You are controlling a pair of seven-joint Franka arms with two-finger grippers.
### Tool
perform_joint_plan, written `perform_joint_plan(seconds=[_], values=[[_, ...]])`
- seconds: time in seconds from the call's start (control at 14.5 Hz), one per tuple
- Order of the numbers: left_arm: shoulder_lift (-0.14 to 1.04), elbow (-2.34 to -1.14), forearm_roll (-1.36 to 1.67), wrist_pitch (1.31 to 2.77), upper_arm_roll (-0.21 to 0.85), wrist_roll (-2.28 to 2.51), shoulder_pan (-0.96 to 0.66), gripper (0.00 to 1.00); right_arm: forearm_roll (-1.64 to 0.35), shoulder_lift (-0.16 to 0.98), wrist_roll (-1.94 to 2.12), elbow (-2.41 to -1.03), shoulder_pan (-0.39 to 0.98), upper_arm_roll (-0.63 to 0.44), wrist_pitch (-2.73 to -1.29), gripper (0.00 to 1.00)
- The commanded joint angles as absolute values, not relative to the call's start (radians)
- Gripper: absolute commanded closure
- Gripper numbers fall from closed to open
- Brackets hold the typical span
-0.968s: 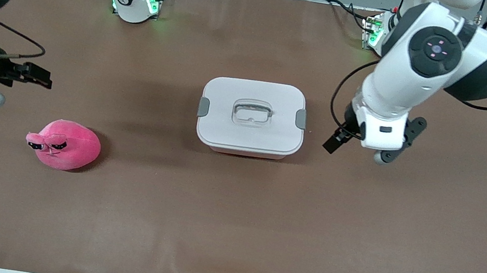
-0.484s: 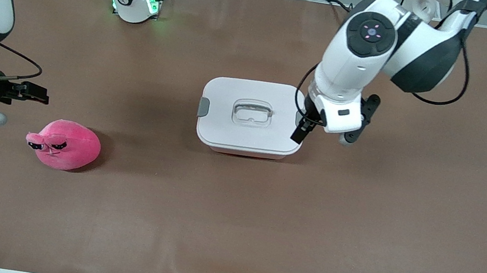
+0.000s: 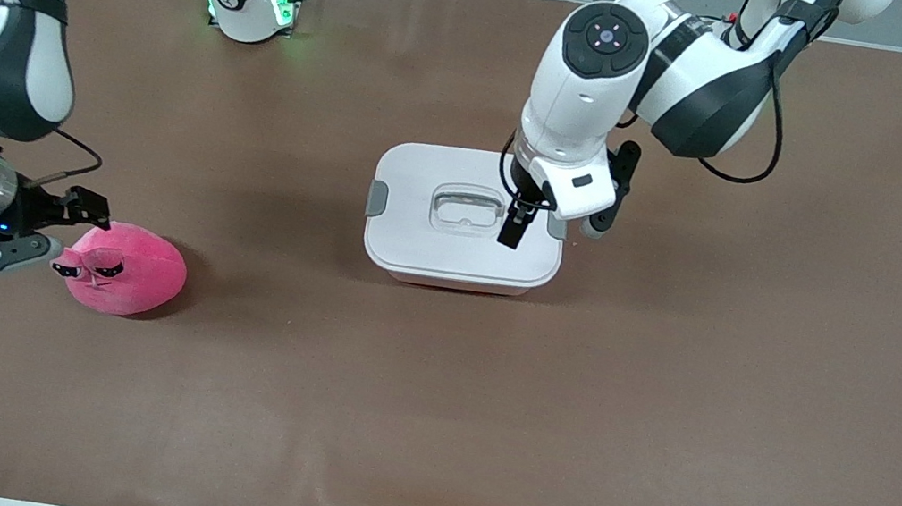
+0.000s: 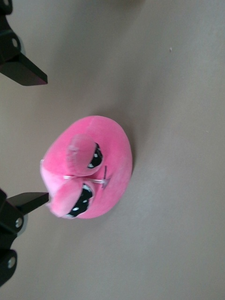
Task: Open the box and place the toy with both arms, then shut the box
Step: 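Lower the left gripper to the lid handle while the right gripper reaches the pink toy, then grasp the lid handle with the left gripper while the right gripper grasps the toy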
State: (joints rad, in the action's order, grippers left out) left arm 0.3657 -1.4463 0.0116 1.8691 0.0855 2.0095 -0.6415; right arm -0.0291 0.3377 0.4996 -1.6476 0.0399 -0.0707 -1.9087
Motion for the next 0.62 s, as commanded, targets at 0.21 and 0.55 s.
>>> perform_joint_plan(seconds=[0.21,0.55], values=[[0.403,-1.439,0.006,1.933,0.080,2.215,-0.705,0.00,0.026,0.307,0.535,-1.819,0.060,-0.064,-2.116,0.00],[0.468,-1.451,-0.006,1.950,0.078,2.357,-0.761,0.00,0.071,0.310,0.535,-1.873,0.069,-0.064,-2.194,0.00]])
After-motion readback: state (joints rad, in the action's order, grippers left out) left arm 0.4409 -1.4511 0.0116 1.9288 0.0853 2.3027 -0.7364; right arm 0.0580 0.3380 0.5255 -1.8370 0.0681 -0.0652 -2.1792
